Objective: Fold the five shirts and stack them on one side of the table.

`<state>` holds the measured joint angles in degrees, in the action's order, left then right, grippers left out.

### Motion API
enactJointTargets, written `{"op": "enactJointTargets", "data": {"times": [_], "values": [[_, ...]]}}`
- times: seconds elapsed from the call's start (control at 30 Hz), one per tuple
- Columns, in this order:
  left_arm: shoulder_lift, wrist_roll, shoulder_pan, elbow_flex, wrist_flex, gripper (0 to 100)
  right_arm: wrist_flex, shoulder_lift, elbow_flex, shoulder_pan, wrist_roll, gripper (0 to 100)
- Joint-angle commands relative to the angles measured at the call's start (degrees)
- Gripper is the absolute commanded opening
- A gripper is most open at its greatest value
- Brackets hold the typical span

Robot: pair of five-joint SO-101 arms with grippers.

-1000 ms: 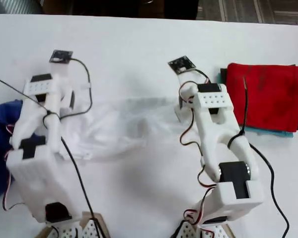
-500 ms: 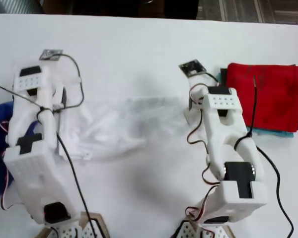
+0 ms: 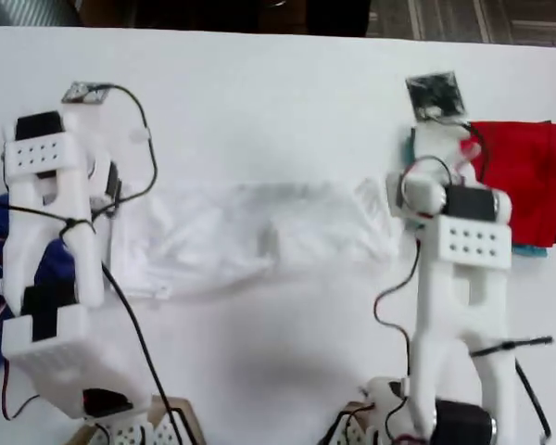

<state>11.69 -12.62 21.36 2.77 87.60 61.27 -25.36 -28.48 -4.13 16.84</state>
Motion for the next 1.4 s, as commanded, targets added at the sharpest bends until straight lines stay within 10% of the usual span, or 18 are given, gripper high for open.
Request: {"op": "enactJointTargets", "data": {"times": [0.0,0.6,1.07,1.37], "values": [[-4.13,-0.18,0.44,-4.35,-1.85,25,-6.29,-3.47,-7.03,-0.92,-0.7,19.3],[-2.37,-5.1,3.25,-22.9,-28.57,23,-18.24,-3.82,-17.32,-0.48,-1.14,11.1],[17.67,-10.37,0.18,-6.11,-12.31,22,-18.15,-3.91,-17.23,-0.84,-1.14,11.1],[19.25,-15.47,-4.48,-5.58,-9.67,2,-18.15,-3.91,-17.23,-0.92,-1.14,11.1]]}}
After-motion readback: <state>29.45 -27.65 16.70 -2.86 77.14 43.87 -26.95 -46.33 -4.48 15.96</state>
